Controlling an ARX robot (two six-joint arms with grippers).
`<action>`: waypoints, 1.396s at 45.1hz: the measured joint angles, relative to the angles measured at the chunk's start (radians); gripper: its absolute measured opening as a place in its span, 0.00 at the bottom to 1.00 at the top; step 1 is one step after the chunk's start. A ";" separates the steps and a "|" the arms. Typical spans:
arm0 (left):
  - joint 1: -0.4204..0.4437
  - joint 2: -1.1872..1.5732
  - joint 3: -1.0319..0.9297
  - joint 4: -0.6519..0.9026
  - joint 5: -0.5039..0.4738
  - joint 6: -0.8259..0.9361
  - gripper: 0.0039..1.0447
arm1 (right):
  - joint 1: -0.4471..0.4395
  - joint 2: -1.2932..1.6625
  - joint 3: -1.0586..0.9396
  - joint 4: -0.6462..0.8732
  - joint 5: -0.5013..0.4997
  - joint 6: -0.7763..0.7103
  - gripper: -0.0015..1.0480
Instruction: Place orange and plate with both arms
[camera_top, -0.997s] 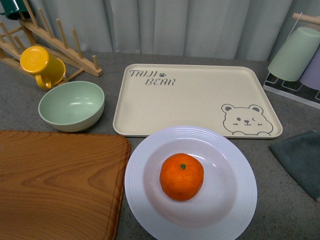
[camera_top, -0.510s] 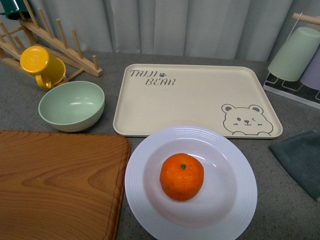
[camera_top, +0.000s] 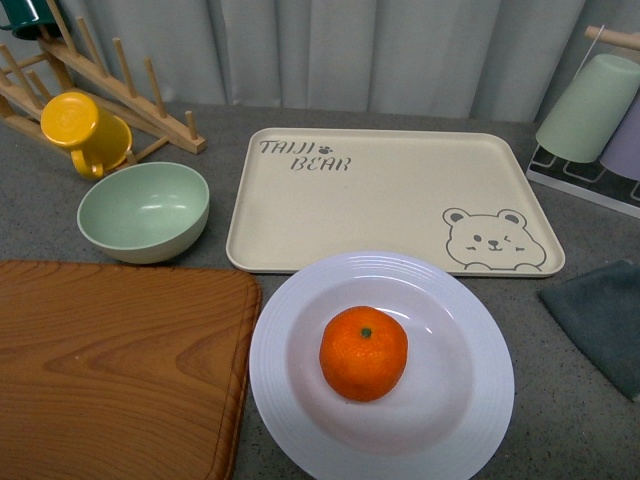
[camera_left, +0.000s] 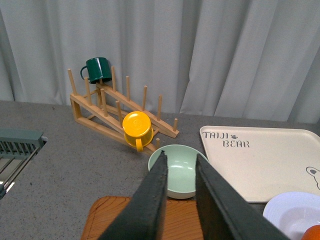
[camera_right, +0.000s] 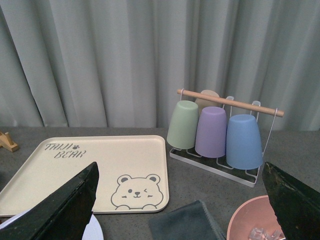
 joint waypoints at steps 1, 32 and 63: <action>0.000 0.000 0.000 0.000 0.000 0.000 0.25 | 0.000 0.000 0.000 0.000 0.000 0.000 0.91; 0.000 -0.001 0.000 0.000 0.000 0.002 0.94 | -0.092 1.567 0.315 0.350 -0.480 0.169 0.91; 0.000 -0.001 0.000 0.000 0.000 0.002 0.94 | 0.001 2.067 0.561 0.488 -0.797 0.497 0.91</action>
